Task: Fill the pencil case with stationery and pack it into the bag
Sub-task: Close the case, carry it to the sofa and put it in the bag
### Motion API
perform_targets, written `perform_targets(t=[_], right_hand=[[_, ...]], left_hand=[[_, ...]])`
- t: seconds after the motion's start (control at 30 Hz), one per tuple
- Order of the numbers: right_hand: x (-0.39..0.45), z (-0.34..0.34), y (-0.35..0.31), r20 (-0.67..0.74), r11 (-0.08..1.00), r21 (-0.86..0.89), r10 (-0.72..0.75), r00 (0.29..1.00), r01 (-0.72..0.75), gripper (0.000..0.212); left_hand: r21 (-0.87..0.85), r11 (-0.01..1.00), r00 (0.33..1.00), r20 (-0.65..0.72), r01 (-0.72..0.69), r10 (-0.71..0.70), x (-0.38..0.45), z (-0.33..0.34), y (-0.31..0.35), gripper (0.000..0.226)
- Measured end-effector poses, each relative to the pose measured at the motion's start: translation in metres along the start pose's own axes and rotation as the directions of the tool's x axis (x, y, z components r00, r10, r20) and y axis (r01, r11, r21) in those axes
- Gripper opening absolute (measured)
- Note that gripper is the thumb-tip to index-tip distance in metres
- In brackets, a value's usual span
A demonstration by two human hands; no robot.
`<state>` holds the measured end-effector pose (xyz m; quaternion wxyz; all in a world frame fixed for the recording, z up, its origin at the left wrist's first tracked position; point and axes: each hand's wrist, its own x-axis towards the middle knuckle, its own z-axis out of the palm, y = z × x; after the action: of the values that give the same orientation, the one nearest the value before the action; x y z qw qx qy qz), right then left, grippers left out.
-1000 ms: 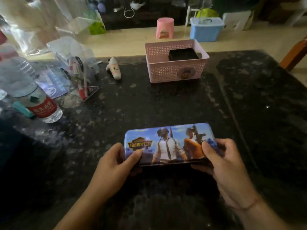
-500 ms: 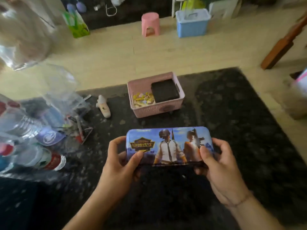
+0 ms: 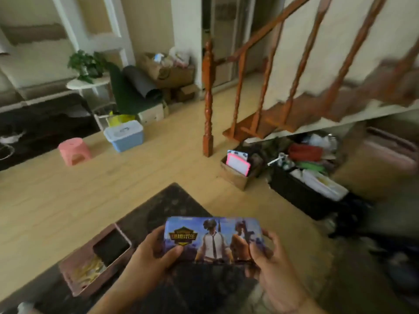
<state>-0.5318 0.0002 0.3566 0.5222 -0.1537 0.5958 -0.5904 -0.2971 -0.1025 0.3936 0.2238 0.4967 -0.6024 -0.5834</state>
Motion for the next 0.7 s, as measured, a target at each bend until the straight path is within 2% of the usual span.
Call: perform_targets(t=[0.13, 0.17, 0.23, 0.27, 0.3, 0.33, 0.37, 0.43, 0.53, 0.6, 0.7], right_hand=[[-0.043, -0.07, -0.017, -0.243, 0.992, 0.064, -0.094, 0.965, 0.113, 0.078], [-0.057, -0.088, -0.017, -0.301, 0.988, 0.074, -0.11, 0.947, 0.138, 0.074], [-0.091, -0.126, -0.009, -0.412, 0.975, 0.13, -0.11, 0.905, 0.178, 0.063], [-0.11, -0.144, -0.003, -0.455, 0.966, 0.171, -0.097, 0.885, 0.194, 0.069], [-0.131, -0.161, 0.003, -0.496, 0.952, 0.201, -0.105, 0.862, 0.231, 0.074], [-0.153, -0.176, 0.008, -0.548, 0.939, 0.211, -0.115, 0.829, 0.27, 0.07], [-0.178, -0.192, 0.015, -0.617, 0.929, 0.215, -0.11, 0.779, 0.301, 0.059], [-0.23, -0.219, 0.026, -0.741, 0.912, 0.218, -0.078, 0.667, 0.349, 0.039], [-0.306, -0.254, 0.048, -0.868, 0.881, 0.204, -0.039, 0.494, 0.427, 0.031], [-0.349, -0.269, 0.062, -0.926, 0.856, 0.196, 0.0, 0.378, 0.479, 0.04], [-0.403, -0.295, 0.082, -0.962, 0.813, 0.208, 0.069, 0.264, 0.544, 0.068]], left_hand=[[0.083, 0.992, 0.96, 0.271, -0.095, 0.07, 0.029, 0.07, 0.041, 0.044], [0.075, 0.991, 0.936, 0.344, -0.113, 0.08, 0.032, 0.091, 0.049, 0.042], [0.079, 0.989, 0.867, 0.494, -0.128, 0.073, 0.031, 0.136, 0.062, 0.041], [0.095, 0.985, 0.819, 0.571, -0.145, 0.066, 0.026, 0.16, 0.068, 0.045], [0.098, 0.98, 0.767, 0.638, -0.173, 0.071, 0.02, 0.184, 0.075, 0.053], [0.085, 0.977, 0.719, 0.689, -0.196, 0.084, 0.011, 0.211, 0.081, 0.063], [0.072, 0.971, 0.667, 0.738, -0.227, 0.101, 0.001, 0.239, 0.084, 0.07], [0.091, 0.955, 0.535, 0.841, -0.281, 0.077, -0.021, 0.296, 0.088, 0.062], [0.111, 0.908, 0.298, 0.954, -0.405, 0.016, -0.071, 0.38, 0.091, 0.044], [0.089, 0.898, 0.22, 0.975, -0.43, 0.008, -0.112, 0.429, 0.09, 0.033], [0.081, 0.88, 0.094, 0.995, -0.469, -0.042, -0.173, 0.488, 0.085, 0.031]])
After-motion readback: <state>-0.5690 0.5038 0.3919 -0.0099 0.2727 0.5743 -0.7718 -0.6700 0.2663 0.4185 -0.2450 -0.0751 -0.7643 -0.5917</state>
